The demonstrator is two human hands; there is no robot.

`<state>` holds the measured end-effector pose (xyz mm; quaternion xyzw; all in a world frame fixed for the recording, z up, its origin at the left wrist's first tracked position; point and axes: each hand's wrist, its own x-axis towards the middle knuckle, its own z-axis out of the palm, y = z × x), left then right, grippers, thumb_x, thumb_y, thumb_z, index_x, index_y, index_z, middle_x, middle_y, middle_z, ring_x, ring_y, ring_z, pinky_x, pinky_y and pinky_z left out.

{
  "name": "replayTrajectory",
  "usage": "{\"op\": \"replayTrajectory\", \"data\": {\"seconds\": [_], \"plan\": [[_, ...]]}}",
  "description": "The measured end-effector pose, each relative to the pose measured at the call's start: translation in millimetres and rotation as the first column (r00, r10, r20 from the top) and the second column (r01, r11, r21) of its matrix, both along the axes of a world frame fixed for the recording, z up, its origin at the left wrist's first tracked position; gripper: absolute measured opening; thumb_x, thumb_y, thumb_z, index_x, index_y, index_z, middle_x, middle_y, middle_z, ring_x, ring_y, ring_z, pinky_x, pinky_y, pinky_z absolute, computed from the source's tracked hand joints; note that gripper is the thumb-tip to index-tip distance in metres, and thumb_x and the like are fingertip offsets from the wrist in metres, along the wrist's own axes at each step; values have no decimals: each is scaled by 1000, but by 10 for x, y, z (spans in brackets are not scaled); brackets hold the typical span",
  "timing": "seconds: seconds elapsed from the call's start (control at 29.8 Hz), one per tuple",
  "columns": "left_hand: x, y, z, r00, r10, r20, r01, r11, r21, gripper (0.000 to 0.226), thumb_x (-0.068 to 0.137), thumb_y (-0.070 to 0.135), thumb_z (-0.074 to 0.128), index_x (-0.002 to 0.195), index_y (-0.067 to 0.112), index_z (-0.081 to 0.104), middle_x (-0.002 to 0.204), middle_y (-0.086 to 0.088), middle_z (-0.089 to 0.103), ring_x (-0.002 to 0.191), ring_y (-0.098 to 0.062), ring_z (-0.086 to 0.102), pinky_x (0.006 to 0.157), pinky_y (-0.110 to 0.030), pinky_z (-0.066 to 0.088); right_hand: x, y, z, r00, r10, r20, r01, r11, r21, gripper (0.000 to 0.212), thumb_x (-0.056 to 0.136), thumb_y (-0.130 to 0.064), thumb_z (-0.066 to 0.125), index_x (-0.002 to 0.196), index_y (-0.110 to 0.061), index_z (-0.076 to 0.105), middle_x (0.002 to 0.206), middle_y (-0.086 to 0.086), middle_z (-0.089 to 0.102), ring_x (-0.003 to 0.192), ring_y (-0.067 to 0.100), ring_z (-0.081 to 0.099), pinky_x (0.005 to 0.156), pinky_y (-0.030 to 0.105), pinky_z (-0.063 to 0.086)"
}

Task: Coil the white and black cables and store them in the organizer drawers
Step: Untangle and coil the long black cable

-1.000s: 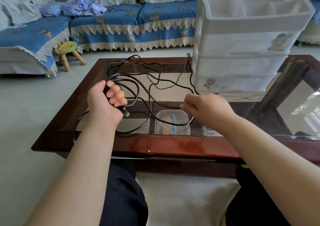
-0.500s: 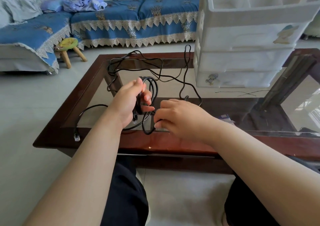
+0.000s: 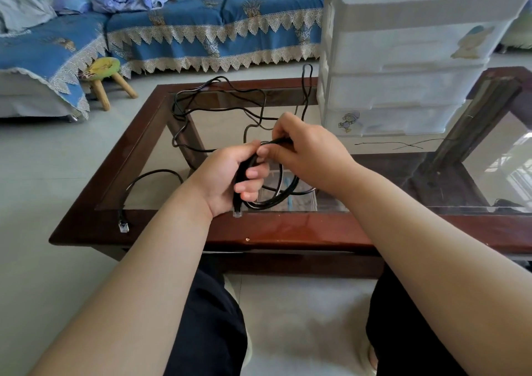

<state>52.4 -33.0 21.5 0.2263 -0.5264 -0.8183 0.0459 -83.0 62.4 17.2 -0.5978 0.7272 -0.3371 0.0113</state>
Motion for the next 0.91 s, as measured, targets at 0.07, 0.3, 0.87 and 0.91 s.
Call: {"op": "replayTrajectory", "data": {"seconds": [0.07, 0.3, 0.87, 0.91], "plan": [[3, -22, -16, 1000, -12, -10, 13, 997, 75, 37, 103, 29, 27, 71, 20, 44, 45, 8, 30, 27, -1, 22, 29, -15, 21, -20, -12, 15, 999, -46, 26, 46, 999, 3, 38, 83, -51, 61, 88, -20, 41, 66, -4, 53, 59, 20, 49, 53, 32, 38], [17, 16, -8, 999, 25, -44, -18, 988, 151, 28, 91, 29, 39, 66, 18, 44, 38, 10, 24, 25, -1, 18, 31, -14, 9, -109, -93, -24, 966, -85, 245, 56, 991, 123, 54, 75, -70, 54, 99, -22, 52, 83, -9, 62, 75, 9, 58, 66, 30, 47], [-41, 195, -14, 994, 110, -8, -108, 952, -285, 46, 102, 46, 28, 71, 14, 37, 48, 6, 22, 40, -9, 18, 38, -21, 21, -67, 2, -87, 791, 66, 608, -84, 996, 2, 46, 91, -50, 51, 61, -15, 47, 49, -3, 44, 43, 10, 41, 50, 25, 39], [-51, 214, -18, 993, 115, -9, -112, 945, -307, 46, 102, 46, 27, 71, 14, 37, 48, 5, 22, 40, -9, 17, 38, -21, 21, -66, 9, -95, 795, 60, 603, -72, 997, -4, 46, 90, -50, 52, 61, -15, 47, 50, -1, 44, 43, 11, 41, 49, 25, 39]]}}
